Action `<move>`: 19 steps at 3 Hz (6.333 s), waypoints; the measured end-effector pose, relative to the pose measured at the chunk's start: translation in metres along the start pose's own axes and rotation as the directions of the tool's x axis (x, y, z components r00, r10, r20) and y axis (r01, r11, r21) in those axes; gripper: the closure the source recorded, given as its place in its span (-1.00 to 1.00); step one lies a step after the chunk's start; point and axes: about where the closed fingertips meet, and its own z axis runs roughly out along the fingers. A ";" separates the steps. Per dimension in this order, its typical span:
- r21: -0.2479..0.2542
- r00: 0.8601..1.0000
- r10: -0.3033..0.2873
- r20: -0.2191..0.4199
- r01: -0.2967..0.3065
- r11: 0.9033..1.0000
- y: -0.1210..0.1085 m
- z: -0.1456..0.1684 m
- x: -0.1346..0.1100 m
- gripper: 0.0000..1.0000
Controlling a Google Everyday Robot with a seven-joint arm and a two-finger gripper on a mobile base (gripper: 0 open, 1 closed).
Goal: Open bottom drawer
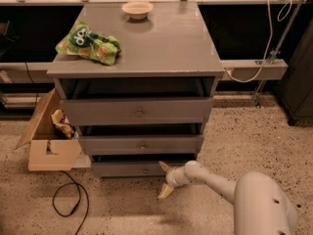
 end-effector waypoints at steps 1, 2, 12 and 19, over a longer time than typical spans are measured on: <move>0.055 0.999 -0.037 -0.021 0.039 0.998 -0.021 -0.001 0.000 -1.00; 0.074 0.995 -0.063 -0.077 0.069 0.995 -0.034 0.006 -0.002 -1.00; -0.080 0.986 -0.044 -0.160 0.032 0.996 -0.023 0.015 -0.003 -0.33; -0.324 0.940 0.002 -0.340 -0.119 0.938 0.040 0.027 0.000 0.31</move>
Offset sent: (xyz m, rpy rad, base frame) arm 0.0530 0.0037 0.0079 -0.1571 -0.1247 -0.0529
